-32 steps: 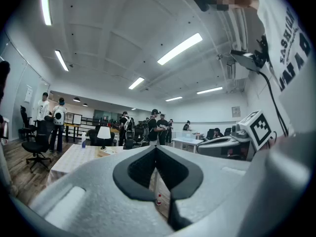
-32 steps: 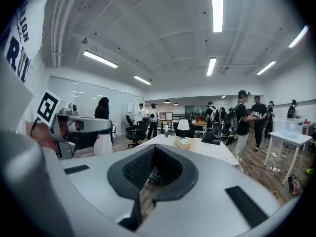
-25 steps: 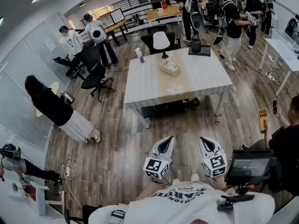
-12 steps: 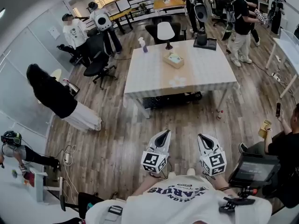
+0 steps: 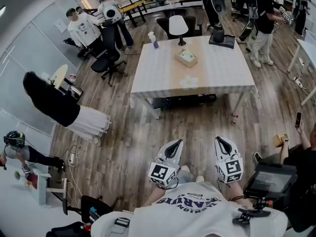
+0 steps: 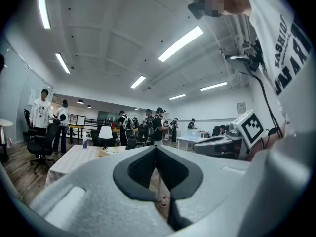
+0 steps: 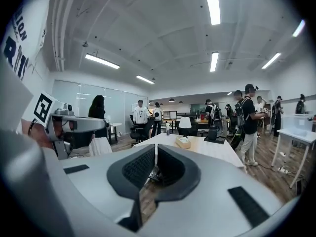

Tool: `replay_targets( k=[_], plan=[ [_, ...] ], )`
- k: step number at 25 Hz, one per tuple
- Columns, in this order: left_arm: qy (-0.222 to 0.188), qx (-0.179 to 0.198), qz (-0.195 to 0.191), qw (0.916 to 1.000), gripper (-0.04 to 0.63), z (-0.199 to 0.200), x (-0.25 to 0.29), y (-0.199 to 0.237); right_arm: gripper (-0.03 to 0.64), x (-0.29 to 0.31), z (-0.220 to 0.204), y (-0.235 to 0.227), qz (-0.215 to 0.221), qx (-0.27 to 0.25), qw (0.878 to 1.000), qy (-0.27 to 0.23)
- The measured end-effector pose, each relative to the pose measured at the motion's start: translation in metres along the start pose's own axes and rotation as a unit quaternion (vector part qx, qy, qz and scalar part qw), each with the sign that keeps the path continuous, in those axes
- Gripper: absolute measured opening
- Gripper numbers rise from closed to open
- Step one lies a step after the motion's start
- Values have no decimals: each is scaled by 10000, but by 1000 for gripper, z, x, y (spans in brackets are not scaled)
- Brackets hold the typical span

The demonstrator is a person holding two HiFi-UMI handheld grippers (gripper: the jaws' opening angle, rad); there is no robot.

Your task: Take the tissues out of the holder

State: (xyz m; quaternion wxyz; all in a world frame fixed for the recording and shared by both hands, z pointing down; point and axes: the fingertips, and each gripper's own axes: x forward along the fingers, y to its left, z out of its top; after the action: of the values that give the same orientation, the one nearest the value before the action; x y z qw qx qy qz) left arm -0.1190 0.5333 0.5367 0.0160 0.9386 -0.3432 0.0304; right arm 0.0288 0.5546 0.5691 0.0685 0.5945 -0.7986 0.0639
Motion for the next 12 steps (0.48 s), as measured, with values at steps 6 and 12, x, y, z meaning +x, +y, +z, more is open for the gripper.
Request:
replay_targets(
  k=[6, 12],
  plan=[
    [-100, 88, 225, 9997, 5, 13, 19, 26, 9, 24, 12, -4, 90, -28, 9999, -118],
    [29, 44, 68, 10000, 5, -5, 48, 48, 9, 53, 4, -11, -36, 12, 10000, 31]
  ],
)
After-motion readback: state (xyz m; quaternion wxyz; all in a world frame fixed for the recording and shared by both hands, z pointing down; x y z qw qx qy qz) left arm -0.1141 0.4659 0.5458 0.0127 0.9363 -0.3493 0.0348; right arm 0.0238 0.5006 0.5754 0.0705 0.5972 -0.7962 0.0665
